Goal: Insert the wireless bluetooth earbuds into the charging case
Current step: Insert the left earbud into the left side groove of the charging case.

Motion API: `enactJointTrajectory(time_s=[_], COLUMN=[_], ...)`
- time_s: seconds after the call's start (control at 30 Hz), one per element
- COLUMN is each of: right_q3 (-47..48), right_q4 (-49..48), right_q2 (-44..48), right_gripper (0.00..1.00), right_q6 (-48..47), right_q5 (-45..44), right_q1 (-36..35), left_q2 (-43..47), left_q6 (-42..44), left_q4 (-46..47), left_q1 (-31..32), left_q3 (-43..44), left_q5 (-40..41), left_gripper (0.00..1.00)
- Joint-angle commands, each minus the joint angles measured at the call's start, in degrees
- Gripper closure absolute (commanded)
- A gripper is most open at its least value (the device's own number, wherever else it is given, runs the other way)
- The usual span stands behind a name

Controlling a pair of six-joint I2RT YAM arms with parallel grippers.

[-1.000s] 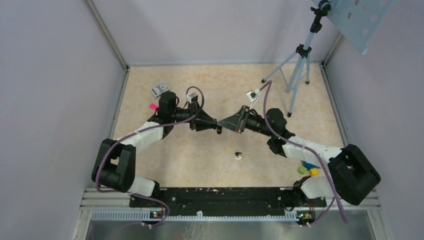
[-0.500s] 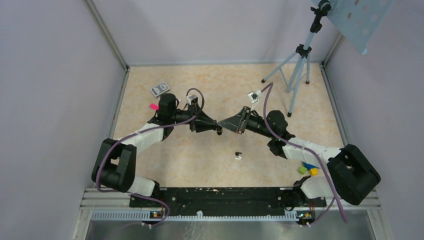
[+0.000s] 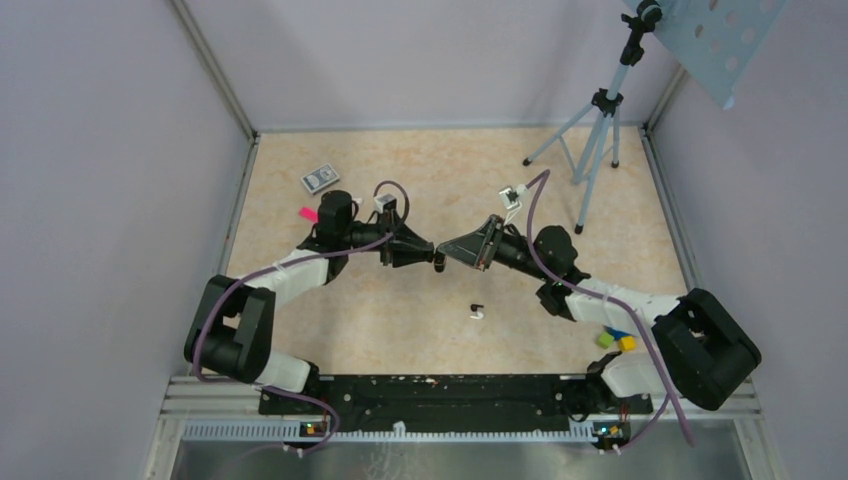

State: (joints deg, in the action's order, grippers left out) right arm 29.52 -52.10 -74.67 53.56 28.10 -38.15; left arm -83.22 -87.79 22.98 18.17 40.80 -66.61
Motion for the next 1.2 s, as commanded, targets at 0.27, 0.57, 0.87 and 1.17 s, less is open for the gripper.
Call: enactJointTrajectory(time_s=[0.27,0.57,0.87,1.17], right_q3=[-1.61,-1.81,-1.66,-2.34], right_q4=[-7.47,-8.58,-9.89,-9.93], right_q2=[-0.83,-1.56,-2.8,-2.75], right_gripper=[1.0,1.0,1.0,1.0], right_q6=[-0.04,0.46,0.64,0.65], right_q5=[-0.28,-0.41,-0.89,-1.25], right_q1=[-0.7,-0.76,-1.39,-1.48], left_q2=[0.98,0.84,1.57,0.68], left_q6=[-8.1,-11.99,-15.49,-19.0], left_q4=[10.91,15.47,18.89,23.87], left_q1=[0.2,0.2,0.17,0.2], left_q3=[-4.24,-5.64,-7.7,-8.49], left_q5=[1.74,2.42,3.66,4.41], left_gripper=[1.0,1.0,1.0,1.0])
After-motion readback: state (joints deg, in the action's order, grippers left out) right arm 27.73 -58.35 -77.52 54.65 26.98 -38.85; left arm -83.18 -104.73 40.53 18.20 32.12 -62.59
